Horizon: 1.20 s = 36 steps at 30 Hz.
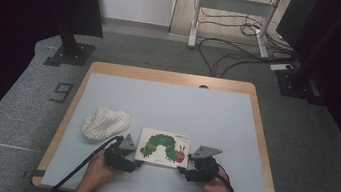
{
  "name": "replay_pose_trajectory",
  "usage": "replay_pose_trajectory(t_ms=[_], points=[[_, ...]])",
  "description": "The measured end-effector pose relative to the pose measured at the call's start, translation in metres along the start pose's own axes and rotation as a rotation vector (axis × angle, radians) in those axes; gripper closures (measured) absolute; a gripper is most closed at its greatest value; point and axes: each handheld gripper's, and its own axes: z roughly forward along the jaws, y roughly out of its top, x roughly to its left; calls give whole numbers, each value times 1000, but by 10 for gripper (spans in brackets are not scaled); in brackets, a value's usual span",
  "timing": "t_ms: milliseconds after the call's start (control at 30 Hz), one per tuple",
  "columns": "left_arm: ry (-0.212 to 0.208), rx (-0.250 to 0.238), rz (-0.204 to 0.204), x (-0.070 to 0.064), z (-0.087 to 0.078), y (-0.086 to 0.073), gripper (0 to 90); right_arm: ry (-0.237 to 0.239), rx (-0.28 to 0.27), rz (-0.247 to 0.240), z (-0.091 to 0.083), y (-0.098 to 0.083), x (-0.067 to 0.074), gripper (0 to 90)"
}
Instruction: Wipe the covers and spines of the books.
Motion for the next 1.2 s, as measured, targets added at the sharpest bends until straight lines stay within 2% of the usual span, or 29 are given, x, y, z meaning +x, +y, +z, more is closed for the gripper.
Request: replay_pose_trajectory(t_ms=[267, 600, 900, 1200], points=[[28, 0, -5, 11, 9, 12, 384, -21, -7, 23, 6, 6, -16, 395], [39, -4, -16, 26, 18, 23, 388, -33, -5, 38, 14, 15, -35, 414], [49, -4, -18, 34, 23, 29, 392, -42, -8, 45, 19, 21, -46, 428], [56, 0, -19, 39, 24, 31, 398, -48, -6, 49, 22, 24, -50, 428]])
